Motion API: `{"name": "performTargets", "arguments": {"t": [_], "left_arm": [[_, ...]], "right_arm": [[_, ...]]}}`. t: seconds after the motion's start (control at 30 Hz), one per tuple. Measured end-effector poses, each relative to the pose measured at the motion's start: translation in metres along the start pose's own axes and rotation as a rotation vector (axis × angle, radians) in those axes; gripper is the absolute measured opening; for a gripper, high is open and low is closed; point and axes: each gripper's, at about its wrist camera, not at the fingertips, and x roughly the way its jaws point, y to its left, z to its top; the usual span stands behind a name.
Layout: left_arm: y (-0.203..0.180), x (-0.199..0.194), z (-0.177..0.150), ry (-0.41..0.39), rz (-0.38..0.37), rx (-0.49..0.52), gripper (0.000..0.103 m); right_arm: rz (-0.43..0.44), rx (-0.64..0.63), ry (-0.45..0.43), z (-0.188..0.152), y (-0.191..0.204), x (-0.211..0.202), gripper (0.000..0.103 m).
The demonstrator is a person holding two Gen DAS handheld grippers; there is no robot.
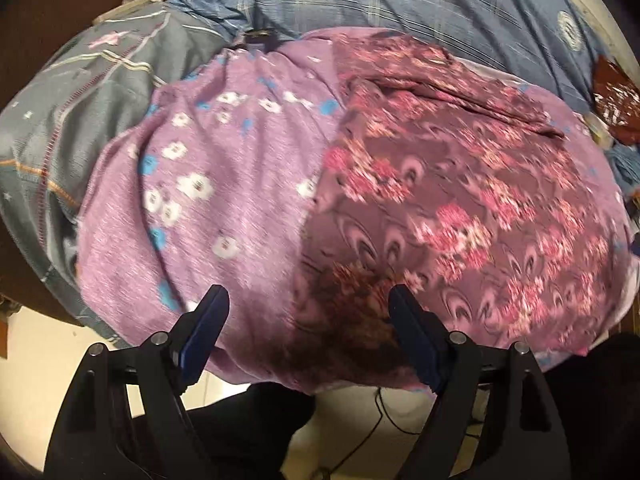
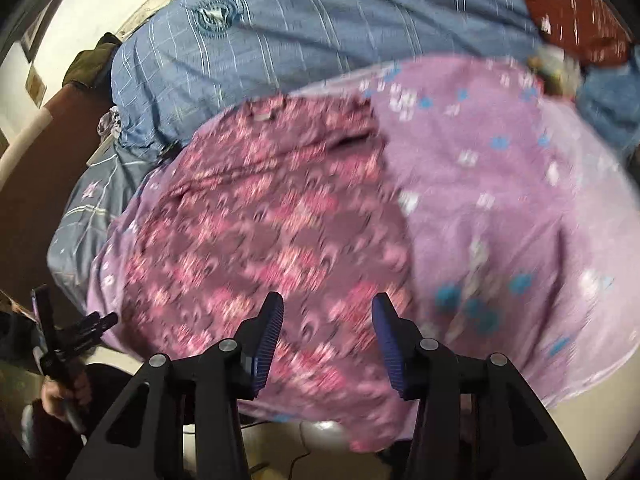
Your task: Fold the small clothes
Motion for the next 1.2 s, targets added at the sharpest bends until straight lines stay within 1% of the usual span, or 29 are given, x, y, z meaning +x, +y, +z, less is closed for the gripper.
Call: {"name": "performTargets", "arguments": {"t": [0.07, 0.1, 0.13, 0.17, 0.2, 0.23, 0.3, 0.37, 0.4, 0.43, 0.47, 0.5, 0.53, 0.63, 0.73, 0.83, 0.9, 0.93, 0.97, 1.0, 1.03, 1.13, 1.2], "left_arm": [[0.002, 0.007, -0.006, 0.012, -0.035, -0.008, 0.082], [0.004, 0.011, -0.01, 0.022, -0.054, -0.018, 0.077], [0.005, 0.014, -0.013, 0.027, -0.072, -0.028, 0.062], [0.007, 0.017, -0.018, 0.035, -0.1, -0.034, 0.052], [0.008, 0.021, -0.022, 0.049, -0.119, -0.035, 0.035], [0.008, 0.023, -0.028, 0.06, -0.128, -0.035, 0.03], [0.011, 0.025, -0.034, 0.063, -0.139, -0.042, 0.03], [0.016, 0.024, -0.037, 0.061, -0.165, -0.079, 0.03], [0.019, 0.024, -0.037, 0.059, -0.171, -0.1, 0.032], [0.021, 0.025, -0.037, 0.065, -0.177, -0.121, 0.042], [0.025, 0.029, -0.039, 0.086, -0.19, -0.151, 0.049], [0.027, 0.031, -0.04, 0.098, -0.195, -0.167, 0.058], [0.028, 0.034, -0.042, 0.111, -0.197, -0.18, 0.061], [0.029, 0.043, -0.047, 0.157, -0.203, -0.196, 0.061], [0.03, 0.05, -0.051, 0.197, -0.235, -0.218, 0.061], [0.03, 0.051, -0.052, 0.208, -0.26, -0.225, 0.061], [0.031, 0.047, -0.053, 0.176, -0.283, -0.219, 0.06], [0.032, 0.045, -0.054, 0.164, -0.294, -0.216, 0.052], [0.033, 0.043, -0.054, 0.152, -0.308, -0.21, 0.047], [0.03, 0.044, -0.054, 0.15, -0.322, -0.197, 0.036], [0.028, 0.044, -0.054, 0.147, -0.328, -0.184, 0.031], [0.021, 0.042, -0.053, 0.135, -0.327, -0.136, 0.025], [0.02, 0.042, -0.052, 0.136, -0.343, -0.135, 0.025]], "right_arm": [[0.033, 0.071, 0.04, -0.015, -0.01, 0.011, 0.048], [0.062, 0.12, 0.053, -0.023, -0.019, 0.016, 0.048], [0.093, 0.169, 0.077, -0.032, -0.029, 0.021, 0.048], [0.112, 0.199, 0.096, -0.041, -0.035, 0.02, 0.049], [0.128, 0.229, 0.107, -0.049, -0.041, 0.024, 0.049], [0.143, 0.261, 0.11, -0.056, -0.048, 0.029, 0.049], [0.164, 0.309, 0.134, -0.068, -0.058, 0.039, 0.047], [0.152, 0.337, 0.155, -0.076, -0.067, 0.043, 0.047], [0.142, 0.345, 0.164, -0.079, -0.07, 0.045, 0.047], [0.133, 0.354, 0.171, -0.083, -0.074, 0.047, 0.047], [0.129, 0.366, 0.178, -0.087, -0.078, 0.048, 0.047], [0.126, 0.378, 0.19, -0.093, -0.082, 0.05, 0.048], [0.123, 0.383, 0.2, -0.097, -0.085, 0.052, 0.049], [0.076, 0.378, 0.218, -0.109, -0.089, 0.054, 0.05], [0.069, 0.392, 0.221, -0.118, -0.096, 0.055, 0.05], [0.038, 0.385, 0.21, -0.12, -0.099, 0.053, 0.05], [0.066, 0.387, 0.171, -0.117, -0.102, 0.043, 0.05], [0.082, 0.386, 0.158, -0.115, -0.104, 0.038, 0.05], [0.093, 0.386, 0.147, -0.113, -0.106, 0.034, 0.05], [0.096, 0.389, 0.136, -0.111, -0.109, 0.031, 0.05], [0.092, 0.393, 0.131, -0.111, -0.109, 0.031, 0.05], [0.085, 0.41, 0.14, -0.112, -0.114, 0.038, 0.05], [0.097, 0.417, 0.155, -0.113, -0.114, 0.046, 0.05]]}}
